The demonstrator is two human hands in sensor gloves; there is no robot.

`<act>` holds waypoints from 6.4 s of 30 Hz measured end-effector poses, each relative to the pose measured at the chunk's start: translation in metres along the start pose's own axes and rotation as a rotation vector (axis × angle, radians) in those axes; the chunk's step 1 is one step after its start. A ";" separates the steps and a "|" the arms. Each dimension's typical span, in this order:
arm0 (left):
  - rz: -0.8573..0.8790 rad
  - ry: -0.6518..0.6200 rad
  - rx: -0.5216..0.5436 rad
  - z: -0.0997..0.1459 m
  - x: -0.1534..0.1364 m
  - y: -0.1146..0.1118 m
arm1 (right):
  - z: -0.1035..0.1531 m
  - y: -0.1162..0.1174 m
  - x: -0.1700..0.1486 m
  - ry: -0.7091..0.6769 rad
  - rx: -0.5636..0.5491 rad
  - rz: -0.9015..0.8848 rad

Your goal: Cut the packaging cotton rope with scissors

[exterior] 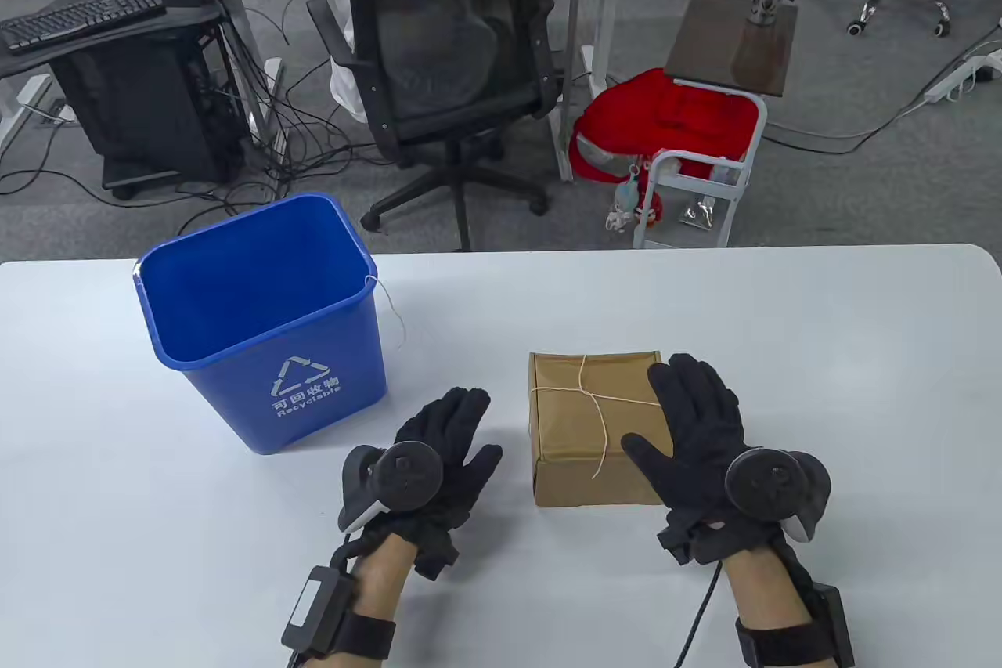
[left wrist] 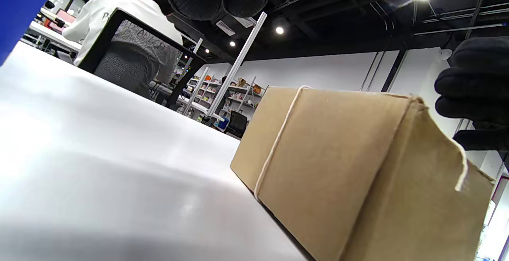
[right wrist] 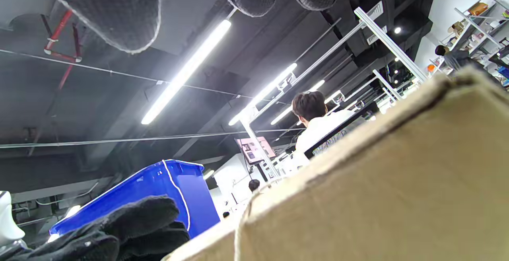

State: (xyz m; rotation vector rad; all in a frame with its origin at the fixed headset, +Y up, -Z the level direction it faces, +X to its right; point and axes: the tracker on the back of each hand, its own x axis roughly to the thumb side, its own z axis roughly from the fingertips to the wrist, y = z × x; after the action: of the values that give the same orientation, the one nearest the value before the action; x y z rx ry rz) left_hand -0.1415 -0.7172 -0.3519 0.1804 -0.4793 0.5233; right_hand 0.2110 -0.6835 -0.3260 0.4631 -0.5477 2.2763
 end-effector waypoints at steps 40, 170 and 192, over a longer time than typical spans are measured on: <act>0.127 0.026 -0.004 0.003 -0.012 -0.001 | -0.026 0.007 0.010 0.009 0.192 0.145; 0.618 0.241 0.119 0.019 -0.067 0.026 | 0.010 -0.003 -0.023 0.238 -0.015 0.057; 0.708 0.247 0.092 0.019 -0.066 0.022 | -0.014 0.043 -0.069 0.925 0.640 0.752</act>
State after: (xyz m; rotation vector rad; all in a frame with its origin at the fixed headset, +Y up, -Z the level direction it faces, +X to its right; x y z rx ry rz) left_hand -0.2106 -0.7328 -0.3659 0.0260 -0.2660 1.2459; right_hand 0.2234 -0.7436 -0.3818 -0.6343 0.5943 2.9837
